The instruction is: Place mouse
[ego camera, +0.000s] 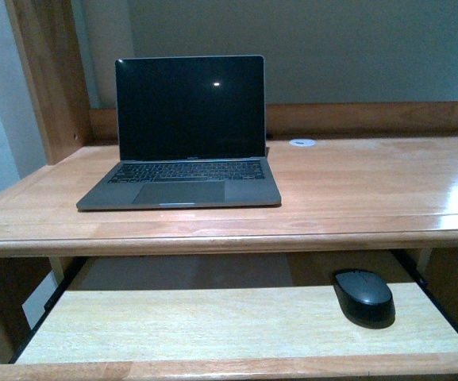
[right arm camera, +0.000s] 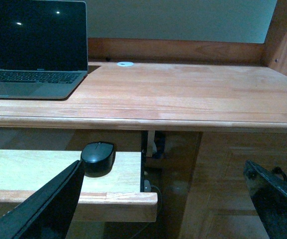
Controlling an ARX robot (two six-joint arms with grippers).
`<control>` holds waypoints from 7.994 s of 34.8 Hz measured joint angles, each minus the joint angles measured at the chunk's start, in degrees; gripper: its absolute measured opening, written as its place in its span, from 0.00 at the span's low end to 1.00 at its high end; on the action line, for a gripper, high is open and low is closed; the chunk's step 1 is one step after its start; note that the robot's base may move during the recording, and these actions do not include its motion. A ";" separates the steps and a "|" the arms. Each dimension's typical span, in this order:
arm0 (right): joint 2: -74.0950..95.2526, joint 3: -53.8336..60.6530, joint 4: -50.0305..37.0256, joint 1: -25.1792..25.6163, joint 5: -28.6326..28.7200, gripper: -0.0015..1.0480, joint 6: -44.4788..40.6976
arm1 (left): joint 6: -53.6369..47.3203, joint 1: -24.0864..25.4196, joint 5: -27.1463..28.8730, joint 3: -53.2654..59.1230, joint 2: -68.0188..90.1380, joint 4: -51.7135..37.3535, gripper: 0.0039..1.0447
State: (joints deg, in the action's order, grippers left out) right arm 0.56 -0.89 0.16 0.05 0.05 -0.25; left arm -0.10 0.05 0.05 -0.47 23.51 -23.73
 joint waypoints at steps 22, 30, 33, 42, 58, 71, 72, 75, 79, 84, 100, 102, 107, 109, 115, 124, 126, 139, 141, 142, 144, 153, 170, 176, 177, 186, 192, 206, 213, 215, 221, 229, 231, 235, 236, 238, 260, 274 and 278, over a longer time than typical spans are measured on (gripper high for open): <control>0.00 0.00 0.00 0.00 -0.02 0.94 0.00 | 0.09 0.00 0.00 0.00 -11.47 11.61 0.01; 0.00 0.00 0.00 0.00 0.00 0.94 -0.02 | 0.11 0.07 0.07 -0.02 -18.05 20.70 0.01; 0.00 0.00 -0.02 0.00 0.00 0.94 0.00 | 0.11 -0.07 0.00 -0.22 -23.37 22.95 0.01; 0.00 0.00 0.00 0.00 -0.02 0.94 0.00 | 0.11 0.04 0.07 -0.02 -23.34 23.87 0.01; 10.71 -1.36 -8.07 -2.54 -1.18 0.94 2.64 | 0.13 0.04 0.02 -0.02 -23.34 23.87 0.72; 66.14 -20.20 -24.09 -19.23 -7.26 0.94 14.97 | 0.13 0.04 0.02 -0.02 -23.34 23.89 0.94; 68.00 -20.96 -24.68 -21.18 -7.13 0.94 15.26 | 0.13 0.04 0.02 -0.02 -23.34 23.87 0.94; 69.18 -21.31 -24.55 -23.12 -6.34 0.94 15.72 | 0.13 0.04 0.17 -0.02 -23.34 23.91 0.94; 68.87 -21.31 -24.52 -22.12 -7.56 0.94 16.13 | 0.13 0.04 0.09 -0.02 -23.34 23.85 0.94; 68.87 -21.31 -24.59 -22.34 -7.30 0.94 16.15 | 0.13 0.04 0.07 -0.02 -23.34 23.89 0.94; 92.56 -34.10 -27.82 -15.32 -5.27 0.94 17.35 | 0.13 0.04 0.04 -0.02 -23.34 23.87 0.94; 94.86 -35.78 -27.61 -15.41 -5.33 0.94 17.73 | 0.13 0.04 0.02 -0.02 -23.34 23.89 0.94; 98.01 -37.70 -27.15 -15.61 -4.87 0.94 18.62 | 0.13 0.04 0.02 -0.02 -23.34 23.87 0.94; 98.92 -38.25 -26.95 -15.72 -4.96 0.94 18.82 | 0.13 0.04 0.04 -0.02 -23.34 23.89 0.94; 103.51 -41.40 -26.29 -16.48 -4.72 0.94 20.33 | 0.13 0.04 0.02 -0.02 -23.34 23.89 0.94; 107.03 -44.57 -26.40 -17.38 -5.60 0.94 21.07 | 0.13 0.04 0.02 -0.02 -23.34 23.87 0.94; 107.80 -45.18 -26.51 -17.46 -6.29 0.94 21.00 | 0.13 0.04 0.02 -0.02 -23.34 23.89 0.94; 112.37 -49.24 -24.48 -18.10 -11.17 0.94 20.06 | 0.13 0.04 0.02 -0.02 -23.34 23.89 0.94; 112.91 -49.92 -24.24 -18.10 -11.41 0.94 19.85 | 0.13 0.04 0.02 -0.02 -23.34 23.89 0.94; 113.13 -50.16 -24.20 -18.10 -11.45 0.94 19.80 | 0.13 0.04 0.02 -0.02 -23.34 23.87 0.94; 113.57 -50.77 -23.98 -18.12 -11.76 0.94 19.30 | 0.13 0.04 0.04 -0.02 -23.34 23.89 0.94; 116.10 -53.99 -22.56 -18.32 -13.09 0.94 18.12 | 0.13 0.04 0.02 -0.02 -23.34 23.89 0.94; 117.96 -56.06 -21.11 -17.99 -13.11 0.82 17.55 | 0.13 0.04 0.02 -0.02 -23.34 23.89 0.94; 117.98 -56.04 -21.07 -17.99 -13.07 0.67 17.59 | 0.13 0.04 0.02 -0.02 -23.34 23.89 0.94; 117.98 -56.04 -21.07 -17.99 -13.03 0.65 17.59 | 0.13 0.04 0.02 -0.02 -23.34 23.89 0.94; 116.26 -53.53 -22.25 -18.43 -12.20 0.61 18.01 | 0.13 0.04 0.02 -0.02 -23.34 23.89 0.94; 110.60 -47.87 -24.09 -19.15 -11.41 0.61 18.25 | 0.13 0.04 0.02 -0.02 -23.34 23.89 0.94; 94.53 -37.35 -25.79 -20.92 -12.33 0.61 19.30 | 0.13 0.04 0.02 -0.02 -23.34 23.87 0.94; 94.55 -37.88 -24.52 -19.61 -13.31 0.61 19.30 | 0.13 0.04 0.00 -0.02 -23.34 23.89 0.94; 94.55 -38.25 -24.46 -19.19 -13.77 0.61 19.28 | 0.13 0.04 0.04 -0.02 -23.34 23.93 0.94; 94.51 -41.20 -22.01 -17.53 -14.64 0.61 19.30 | 0.13 0.04 0.11 -0.02 -23.30 24.02 0.94; 98.20 -51.17 -20.02 -16.48 -14.99 0.61 19.30 | 0.13 0.04 0.02 -0.02 -23.34 23.87 0.94; 100.54 -53.00 -19.15 -16.31 -14.93 0.61 19.26 | 0.13 0.04 0.07 -0.02 -23.34 23.80 0.94; 105.31 -56.57 -16.92 -15.47 -14.19 0.61 19.06 | 0.13 0.04 0.00 -0.02 -23.34 23.87 0.94; 106.53 -57.88 -16.22 -15.02 -13.81 0.61 19.06 | 0.13 0.04 0.02 -0.02 -23.34 23.85 0.94; 109.00 -60.61 -15.98 -14.14 -13.73 0.61 18.80 | 0.13 0.04 0.04 -0.02 -23.34 23.85 0.94; 133.37 -90.66 -1.70 -8.28 -8.35 0.60 15.32 | 0.13 0.04 0.02 -0.02 -23.34 23.87 0.94; 139.27 -101.02 2.27 -8.28 -8.83 0.91 13.70 | 0.13 0.04 0.02 -0.02 -23.34 23.87 0.94; 136.98 -96.54 -1.53 -8.48 -9.94 0.93 14.36 | 0.13 0.04 0.02 -0.02 -23.34 23.87 0.94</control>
State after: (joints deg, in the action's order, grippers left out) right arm 137.53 -97.43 -1.37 -8.43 -9.89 14.11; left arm 0.03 0.10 0.08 -0.49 0.16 0.14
